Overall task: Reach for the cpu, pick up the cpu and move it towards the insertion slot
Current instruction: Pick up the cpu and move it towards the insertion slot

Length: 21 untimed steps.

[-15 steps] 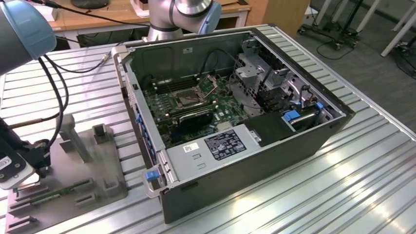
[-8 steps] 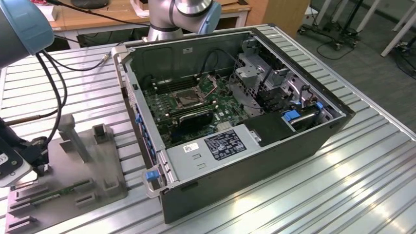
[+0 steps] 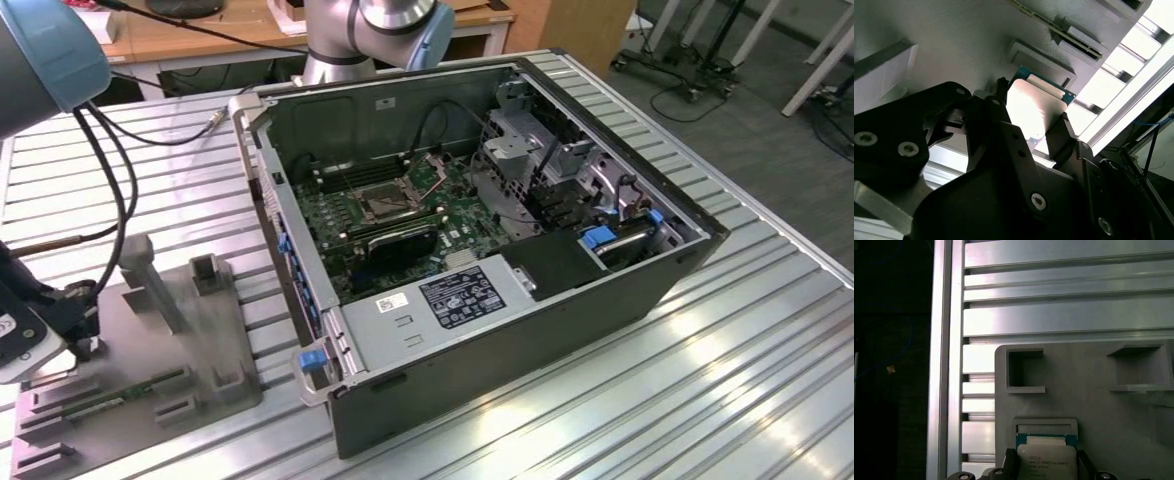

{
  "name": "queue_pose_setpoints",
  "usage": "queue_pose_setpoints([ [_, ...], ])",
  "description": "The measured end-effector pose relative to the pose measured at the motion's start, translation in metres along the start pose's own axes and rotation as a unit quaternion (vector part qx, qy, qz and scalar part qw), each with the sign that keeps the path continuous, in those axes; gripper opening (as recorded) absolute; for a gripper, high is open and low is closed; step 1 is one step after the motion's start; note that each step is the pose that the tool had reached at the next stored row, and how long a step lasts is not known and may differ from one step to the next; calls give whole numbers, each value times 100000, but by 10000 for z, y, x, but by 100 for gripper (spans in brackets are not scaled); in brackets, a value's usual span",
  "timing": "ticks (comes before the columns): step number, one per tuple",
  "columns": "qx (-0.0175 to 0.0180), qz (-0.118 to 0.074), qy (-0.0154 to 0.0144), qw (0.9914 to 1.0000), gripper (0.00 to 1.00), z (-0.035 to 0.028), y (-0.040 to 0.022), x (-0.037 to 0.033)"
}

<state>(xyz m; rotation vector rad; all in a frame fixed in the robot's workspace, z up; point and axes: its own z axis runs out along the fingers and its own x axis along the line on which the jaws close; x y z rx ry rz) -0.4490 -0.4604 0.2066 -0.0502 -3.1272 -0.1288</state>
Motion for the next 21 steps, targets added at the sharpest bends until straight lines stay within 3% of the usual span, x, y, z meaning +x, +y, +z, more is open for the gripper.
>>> queue_pose_setpoints([
  [8,-15,1,-20,100000,54,-104,9,1],
  [21,-16,-1,-21,100000,54,-363,30,4],
])
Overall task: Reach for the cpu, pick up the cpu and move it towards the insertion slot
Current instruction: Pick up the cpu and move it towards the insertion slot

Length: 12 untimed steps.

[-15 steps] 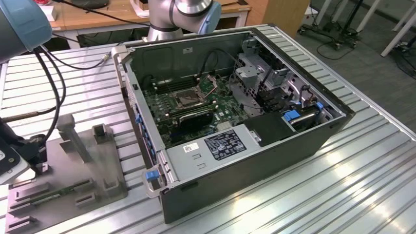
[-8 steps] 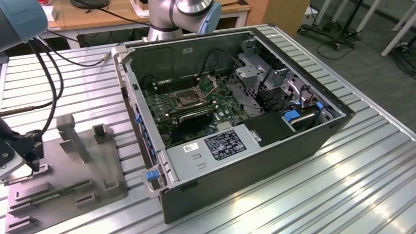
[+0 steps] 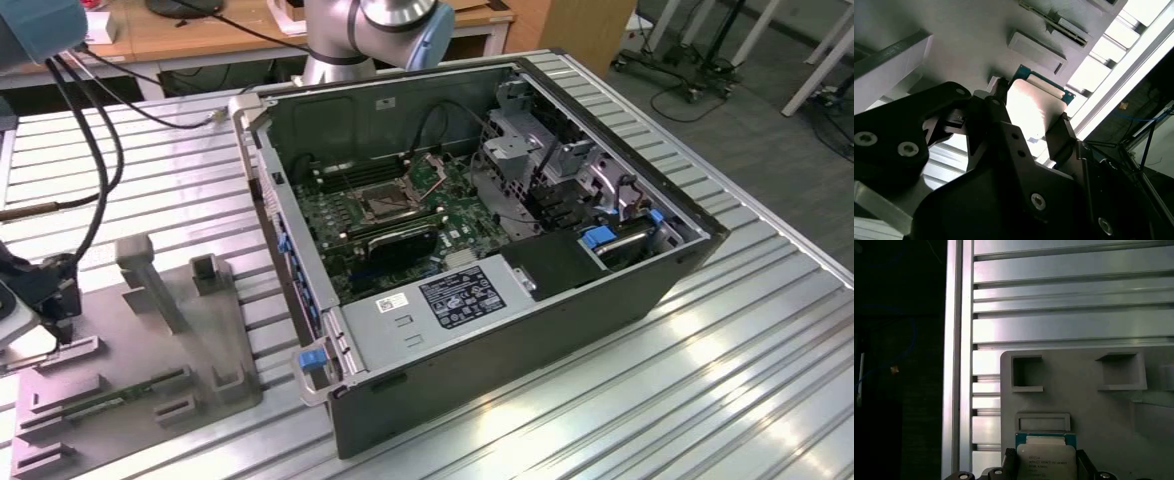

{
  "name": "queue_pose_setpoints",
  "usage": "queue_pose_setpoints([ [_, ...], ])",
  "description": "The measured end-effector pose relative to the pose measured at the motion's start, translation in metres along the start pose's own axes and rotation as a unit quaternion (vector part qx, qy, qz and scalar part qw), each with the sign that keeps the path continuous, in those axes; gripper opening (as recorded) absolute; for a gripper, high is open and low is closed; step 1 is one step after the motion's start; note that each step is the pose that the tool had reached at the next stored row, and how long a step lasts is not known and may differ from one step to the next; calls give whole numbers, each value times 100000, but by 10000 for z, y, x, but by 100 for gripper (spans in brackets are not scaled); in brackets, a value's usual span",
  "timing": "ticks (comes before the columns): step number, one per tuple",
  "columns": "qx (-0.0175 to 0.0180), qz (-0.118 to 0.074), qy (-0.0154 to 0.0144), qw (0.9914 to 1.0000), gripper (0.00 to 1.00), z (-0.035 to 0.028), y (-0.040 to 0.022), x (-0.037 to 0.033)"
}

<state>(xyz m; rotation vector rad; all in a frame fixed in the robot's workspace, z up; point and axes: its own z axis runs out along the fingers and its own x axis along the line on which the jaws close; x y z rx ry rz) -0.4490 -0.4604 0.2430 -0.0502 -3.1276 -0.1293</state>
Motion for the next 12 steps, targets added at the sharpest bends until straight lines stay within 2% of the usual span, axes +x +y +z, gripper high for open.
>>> queue_pose_setpoints([
  [7,-1,1,-2,100000,54,-136,11,2],
  [12,-5,-2,-7,100000,54,-153,13,2],
])
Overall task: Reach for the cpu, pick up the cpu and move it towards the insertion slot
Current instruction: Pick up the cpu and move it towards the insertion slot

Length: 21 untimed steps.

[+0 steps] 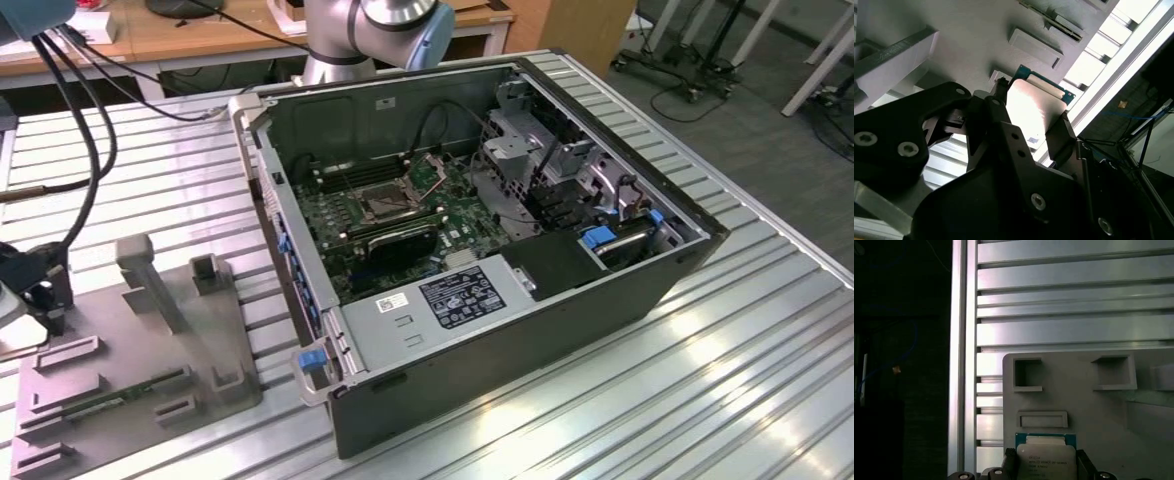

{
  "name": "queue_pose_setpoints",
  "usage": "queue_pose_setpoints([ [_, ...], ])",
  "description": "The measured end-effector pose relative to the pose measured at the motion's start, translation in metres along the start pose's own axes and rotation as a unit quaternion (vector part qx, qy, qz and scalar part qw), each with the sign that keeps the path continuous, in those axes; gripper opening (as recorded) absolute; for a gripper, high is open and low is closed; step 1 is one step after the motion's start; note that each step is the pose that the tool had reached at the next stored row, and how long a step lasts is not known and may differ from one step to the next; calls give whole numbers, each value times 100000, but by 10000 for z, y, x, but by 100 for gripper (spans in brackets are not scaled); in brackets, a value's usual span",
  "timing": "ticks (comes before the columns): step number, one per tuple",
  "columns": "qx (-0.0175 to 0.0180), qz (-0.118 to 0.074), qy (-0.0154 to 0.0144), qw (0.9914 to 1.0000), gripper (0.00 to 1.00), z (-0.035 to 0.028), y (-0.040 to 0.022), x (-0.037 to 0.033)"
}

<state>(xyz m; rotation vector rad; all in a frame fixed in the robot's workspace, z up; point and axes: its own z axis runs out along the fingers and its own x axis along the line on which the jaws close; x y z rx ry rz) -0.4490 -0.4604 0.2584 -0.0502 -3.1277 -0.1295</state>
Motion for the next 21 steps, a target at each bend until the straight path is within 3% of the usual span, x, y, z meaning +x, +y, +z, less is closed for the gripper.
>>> queue_pose_setpoints([
  [7,22,4,27,100000,54,-15,1,1],
  [21,5,3,4,100000,54,-210,17,3],
])
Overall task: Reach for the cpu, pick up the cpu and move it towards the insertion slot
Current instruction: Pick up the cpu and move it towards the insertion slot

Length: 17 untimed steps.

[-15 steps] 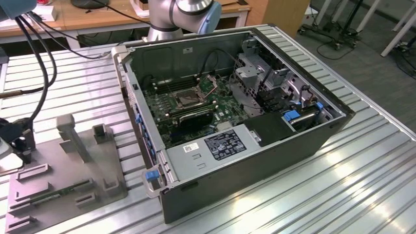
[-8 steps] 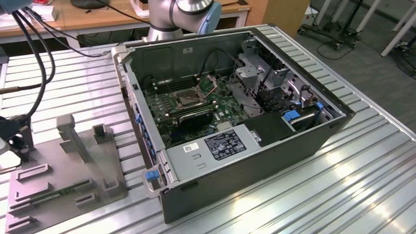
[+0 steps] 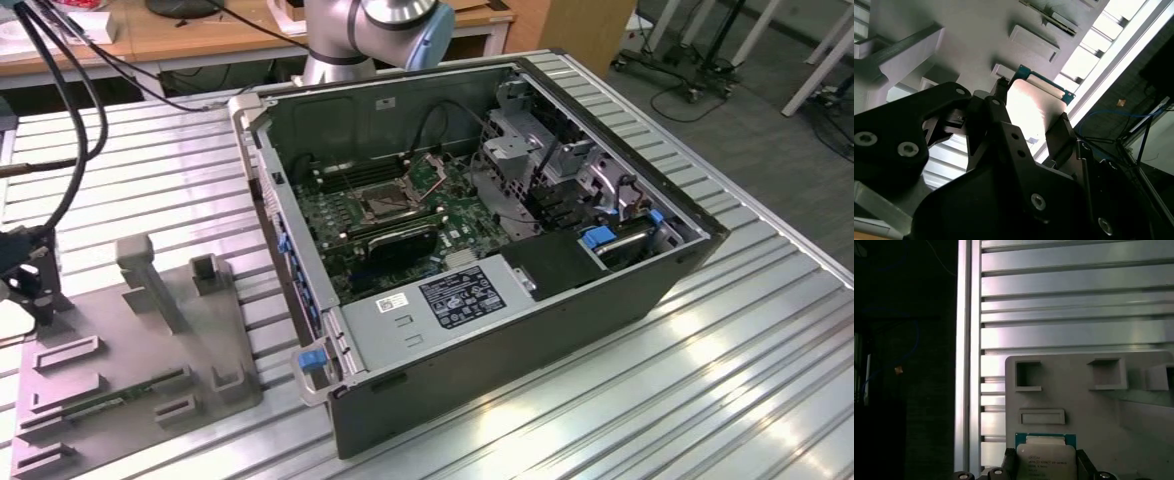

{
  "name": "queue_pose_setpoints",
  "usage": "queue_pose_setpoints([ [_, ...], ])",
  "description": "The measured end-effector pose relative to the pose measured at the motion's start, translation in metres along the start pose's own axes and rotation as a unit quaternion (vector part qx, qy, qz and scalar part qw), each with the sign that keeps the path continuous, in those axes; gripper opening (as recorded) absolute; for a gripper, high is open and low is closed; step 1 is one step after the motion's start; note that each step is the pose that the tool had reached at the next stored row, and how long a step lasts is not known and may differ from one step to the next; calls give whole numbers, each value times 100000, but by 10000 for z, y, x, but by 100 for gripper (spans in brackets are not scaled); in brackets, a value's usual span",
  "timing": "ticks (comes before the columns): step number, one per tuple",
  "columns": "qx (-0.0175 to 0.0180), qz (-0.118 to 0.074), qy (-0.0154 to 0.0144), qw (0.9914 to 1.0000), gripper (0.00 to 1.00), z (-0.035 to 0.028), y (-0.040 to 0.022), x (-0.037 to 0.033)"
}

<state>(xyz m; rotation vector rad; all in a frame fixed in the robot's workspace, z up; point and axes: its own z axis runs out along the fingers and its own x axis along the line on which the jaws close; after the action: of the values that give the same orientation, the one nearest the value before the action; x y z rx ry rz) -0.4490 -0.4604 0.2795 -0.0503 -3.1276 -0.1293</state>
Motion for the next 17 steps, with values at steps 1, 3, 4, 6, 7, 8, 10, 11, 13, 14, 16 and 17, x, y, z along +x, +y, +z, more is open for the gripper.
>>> queue_pose_setpoints([
  [1,1,-1,2,100000,54,-8,1,0],
  [3,-8,-2,-10,100000,54,-14,1,0],
  [4,-10,-4,-13,100000,54,-15,1,0],
  [6,3,-2,6,100000,54,-18,1,0],
  [7,1,-2,2,100000,54,-18,1,0],
  [8,0,-1,0,100000,54,-18,2,0],
  [10,-1,-1,2,100000,54,-19,2,0],
  [11,0,-1,3,100000,54,-19,2,0],
  [13,-2,-2,0,100000,54,-19,2,0],
  [14,0,-1,3,100000,54,-20,2,0],
  [16,-1,2,1,100000,54,-21,2,0],
  [17,5,1,9,100000,54,-24,2,1],
])
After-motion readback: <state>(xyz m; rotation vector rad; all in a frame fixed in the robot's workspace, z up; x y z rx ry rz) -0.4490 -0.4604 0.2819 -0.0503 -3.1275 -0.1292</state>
